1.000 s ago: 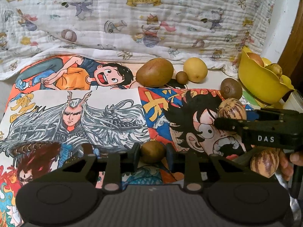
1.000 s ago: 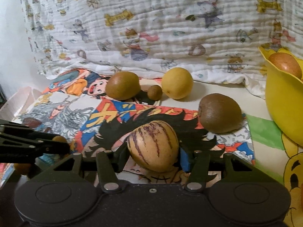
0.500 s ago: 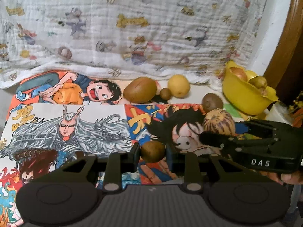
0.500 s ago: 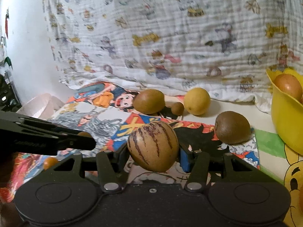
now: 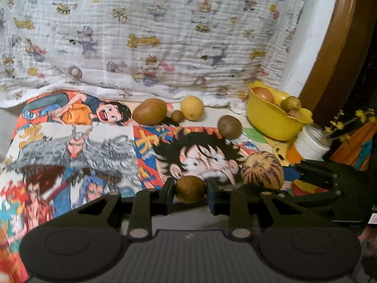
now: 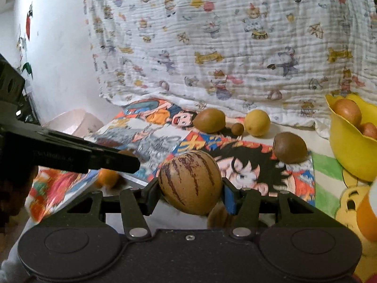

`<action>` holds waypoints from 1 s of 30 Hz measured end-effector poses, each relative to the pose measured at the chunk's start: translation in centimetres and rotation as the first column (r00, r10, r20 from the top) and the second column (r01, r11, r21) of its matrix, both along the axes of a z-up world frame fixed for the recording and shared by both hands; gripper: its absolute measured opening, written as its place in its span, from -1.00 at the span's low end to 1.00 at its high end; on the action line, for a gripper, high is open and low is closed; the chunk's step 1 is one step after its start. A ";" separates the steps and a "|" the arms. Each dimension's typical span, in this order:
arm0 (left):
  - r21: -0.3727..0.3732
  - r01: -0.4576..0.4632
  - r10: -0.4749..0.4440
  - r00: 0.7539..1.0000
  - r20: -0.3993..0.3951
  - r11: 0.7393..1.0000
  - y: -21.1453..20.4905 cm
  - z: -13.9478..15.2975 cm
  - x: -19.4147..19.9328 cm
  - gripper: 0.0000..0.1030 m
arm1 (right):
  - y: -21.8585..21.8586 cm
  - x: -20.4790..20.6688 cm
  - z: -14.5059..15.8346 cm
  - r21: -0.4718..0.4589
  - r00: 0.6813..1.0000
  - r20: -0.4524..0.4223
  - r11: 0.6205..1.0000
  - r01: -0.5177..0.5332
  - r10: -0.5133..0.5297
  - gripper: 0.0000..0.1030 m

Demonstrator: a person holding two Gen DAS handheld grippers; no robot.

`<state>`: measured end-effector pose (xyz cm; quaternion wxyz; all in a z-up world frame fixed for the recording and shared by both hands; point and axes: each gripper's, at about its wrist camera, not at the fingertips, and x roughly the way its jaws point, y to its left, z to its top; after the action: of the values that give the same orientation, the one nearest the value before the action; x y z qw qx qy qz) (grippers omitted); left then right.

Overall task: Organize fruits
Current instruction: 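Carry the pepino with the right tool while the left tool carries the kiwi over the tray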

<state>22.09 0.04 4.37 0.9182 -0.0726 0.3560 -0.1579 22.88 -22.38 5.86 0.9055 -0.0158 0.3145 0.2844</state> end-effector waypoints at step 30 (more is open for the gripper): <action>0.075 0.126 -0.119 0.988 -0.094 0.989 -5.6 -3.8 -10.5 -0.38 | -3.8 -9.8 -2.7 -0.145 0.995 -0.078 0.986 -0.077 0.066 0.08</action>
<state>11.57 -5.56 0.56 0.8921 -0.0203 0.4064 -0.1963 13.06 -26.15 3.17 0.8790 -0.0838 0.3668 0.2929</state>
